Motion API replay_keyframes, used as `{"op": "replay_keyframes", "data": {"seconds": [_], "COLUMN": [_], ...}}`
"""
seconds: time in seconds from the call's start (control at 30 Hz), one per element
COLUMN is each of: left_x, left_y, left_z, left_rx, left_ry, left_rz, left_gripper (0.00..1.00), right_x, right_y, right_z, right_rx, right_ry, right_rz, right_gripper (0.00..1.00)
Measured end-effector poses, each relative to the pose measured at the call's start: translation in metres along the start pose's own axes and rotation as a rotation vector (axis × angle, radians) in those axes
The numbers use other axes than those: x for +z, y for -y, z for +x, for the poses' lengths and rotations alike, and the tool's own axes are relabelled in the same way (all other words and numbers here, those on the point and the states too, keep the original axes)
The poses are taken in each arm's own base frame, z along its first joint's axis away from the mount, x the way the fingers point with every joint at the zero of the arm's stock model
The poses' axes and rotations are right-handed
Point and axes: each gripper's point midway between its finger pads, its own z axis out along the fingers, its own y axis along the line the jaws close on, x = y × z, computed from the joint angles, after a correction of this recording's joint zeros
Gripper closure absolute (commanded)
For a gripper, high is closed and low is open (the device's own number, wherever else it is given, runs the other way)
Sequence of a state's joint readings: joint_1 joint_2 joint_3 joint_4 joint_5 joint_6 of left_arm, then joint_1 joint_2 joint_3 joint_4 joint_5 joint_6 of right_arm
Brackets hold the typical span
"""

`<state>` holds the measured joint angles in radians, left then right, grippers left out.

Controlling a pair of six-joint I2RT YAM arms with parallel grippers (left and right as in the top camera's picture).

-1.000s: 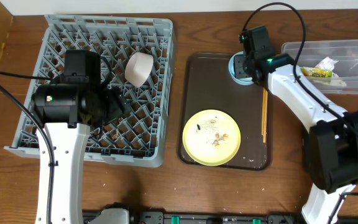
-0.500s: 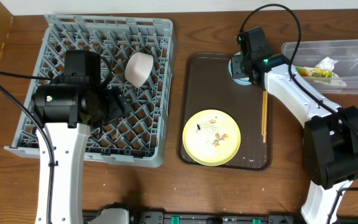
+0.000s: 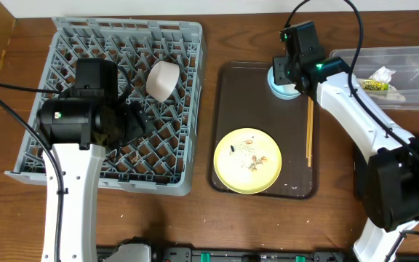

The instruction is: Sort waste into correct bins and load items into the dishwasher

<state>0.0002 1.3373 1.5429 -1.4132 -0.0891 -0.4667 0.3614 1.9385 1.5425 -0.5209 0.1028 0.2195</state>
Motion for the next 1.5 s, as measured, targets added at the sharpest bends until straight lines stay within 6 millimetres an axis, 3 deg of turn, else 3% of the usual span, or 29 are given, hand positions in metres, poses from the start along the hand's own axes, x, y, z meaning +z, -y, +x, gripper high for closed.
{"op": "replay_keyframes", "data": {"seconds": [0.23, 0.3, 0.33, 0.53, 0.63, 0.77, 0.87, 0.93, 1.03, 1.23, 1.3, 1.4, 1.47, 1.5], "left_x": [0.0, 0.0, 0.0, 0.0, 0.0, 0.0, 0.0, 0.0, 0.0, 0.0, 0.0, 0.0, 0.0, 0.0], "left_y": [0.0, 0.0, 0.0, 0.0, 0.0, 0.0, 0.0, 0.0, 0.0, 0.0, 0.0, 0.0, 0.0, 0.0], "left_z": [0.0, 0.0, 0.0, 0.0, 0.0, 0.0, 0.0, 0.0, 0.0, 0.0, 0.0, 0.0, 0.0, 0.0], "left_rx": [0.0, 0.0, 0.0, 0.0, 0.0, 0.0, 0.0, 0.0, 0.0, 0.0, 0.0, 0.0, 0.0, 0.0], "left_ry": [0.0, 0.0, 0.001, 0.0, 0.0, 0.0, 0.0, 0.0, 0.0, 0.0, 0.0, 0.0, 0.0, 0.0], "left_rz": [0.0, 0.0, 0.0, 0.0, 0.0, 0.0, 0.0, 0.0, 0.0, 0.0, 0.0, 0.0, 0.0, 0.0], "left_gripper": [0.02, 0.02, 0.02, 0.02, 0.02, 0.02, 0.02, 0.02, 0.02, 0.02, 0.02, 0.02, 0.02, 0.02], "right_x": [0.031, 0.036, 0.037, 0.034, 0.018, -0.028, -0.058, -0.064, -0.052, 0.013, 0.024, 0.022, 0.022, 0.021], "right_y": [0.004, 0.004, 0.004, 0.004, 0.002, -0.009, -0.034, -0.051, -0.081, -0.112, -0.113, -0.113, -0.112, -0.111], "right_z": [0.027, 0.031, 0.031, 0.025, 0.014, -0.017, -0.033, -0.033, -0.015, 0.05, 0.062, 0.057, 0.058, 0.059], "right_rx": [-0.006, -0.006, -0.013, -0.001, 0.006, 0.013, -0.003, -0.022, -0.068, -0.152, -0.16, -0.152, -0.152, -0.152], "right_ry": [-0.088, -0.098, -0.099, -0.078, -0.043, 0.066, 0.132, 0.142, 0.1, -0.072, -0.1, -0.086, -0.089, -0.095], "right_rz": [0.024, 0.028, 0.028, 0.028, 0.017, -0.021, -0.078, -0.111, -0.145, -0.12, -0.108, -0.104, -0.098, -0.096], "right_gripper": [0.66, 0.94, 0.99, 0.99, 0.99, 0.99, 0.99, 0.99, 0.99, 0.99, 0.85, 0.61, 0.4, 0.21]}}
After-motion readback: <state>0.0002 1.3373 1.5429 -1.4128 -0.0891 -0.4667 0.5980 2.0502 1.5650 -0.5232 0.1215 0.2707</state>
